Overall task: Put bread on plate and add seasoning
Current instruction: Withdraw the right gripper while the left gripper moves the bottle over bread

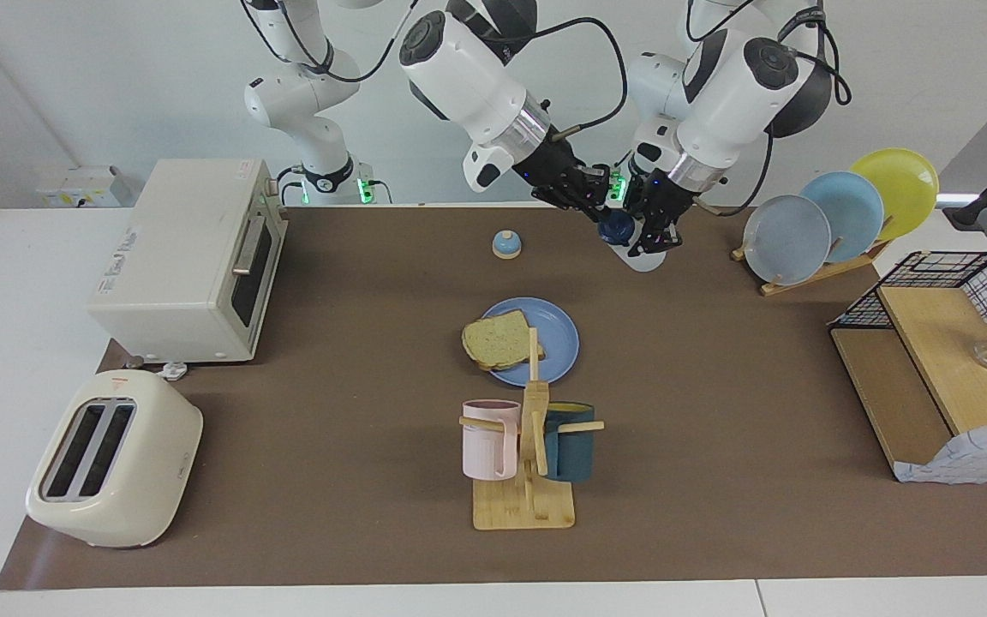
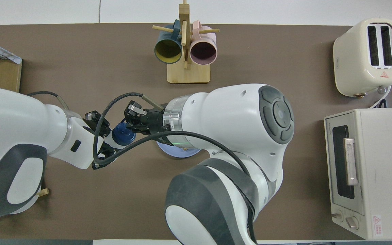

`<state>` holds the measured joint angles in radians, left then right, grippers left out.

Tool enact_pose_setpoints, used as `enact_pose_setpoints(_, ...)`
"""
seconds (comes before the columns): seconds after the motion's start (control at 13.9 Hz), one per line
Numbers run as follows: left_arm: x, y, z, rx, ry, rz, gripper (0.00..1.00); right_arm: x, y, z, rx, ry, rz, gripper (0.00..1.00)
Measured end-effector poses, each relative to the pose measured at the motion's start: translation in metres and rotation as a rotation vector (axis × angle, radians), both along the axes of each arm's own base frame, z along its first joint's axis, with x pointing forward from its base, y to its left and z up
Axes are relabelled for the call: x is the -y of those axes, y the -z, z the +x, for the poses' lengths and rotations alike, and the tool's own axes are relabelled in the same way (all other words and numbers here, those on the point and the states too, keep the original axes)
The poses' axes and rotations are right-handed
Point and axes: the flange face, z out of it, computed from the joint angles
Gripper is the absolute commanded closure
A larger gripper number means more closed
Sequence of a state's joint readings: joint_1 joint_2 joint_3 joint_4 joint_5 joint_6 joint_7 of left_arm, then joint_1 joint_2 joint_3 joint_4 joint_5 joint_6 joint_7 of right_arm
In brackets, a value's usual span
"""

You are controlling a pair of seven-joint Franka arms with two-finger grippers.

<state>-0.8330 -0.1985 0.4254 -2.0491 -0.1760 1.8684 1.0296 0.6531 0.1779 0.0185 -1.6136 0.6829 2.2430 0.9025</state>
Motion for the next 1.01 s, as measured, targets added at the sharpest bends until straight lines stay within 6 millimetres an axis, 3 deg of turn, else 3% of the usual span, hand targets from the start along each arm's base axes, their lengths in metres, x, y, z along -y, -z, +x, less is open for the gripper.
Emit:
enact_pose_setpoints(0.43, 0.003, 0.003, -0.003, -0.009, 0.009, 0.004, 1.0, 0.019, -0.005, 0.019, -0.006, 0.097, 0.056, 1.0)
enact_pose_setpoints(0.5, 0.003, 0.003, -0.003, -0.009, 0.01, 0.004, 1.0, 0.019, -0.005, 0.019, -0.006, 0.098, 0.055, 0.83)
enact_pose_setpoints(0.58, 0.003, 0.002, -0.003, -0.009, 0.01, 0.004, 1.0, 0.019, -0.003, 0.018, -0.008, 0.097, 0.054, 0.01)
enact_pose_setpoints(1.01, 0.002, 0.007, -0.005, -0.02, 0.01, 0.009, 1.0, 0.039, 0.014, 0.029, 0.1, 0.02, -0.035, 0.0)
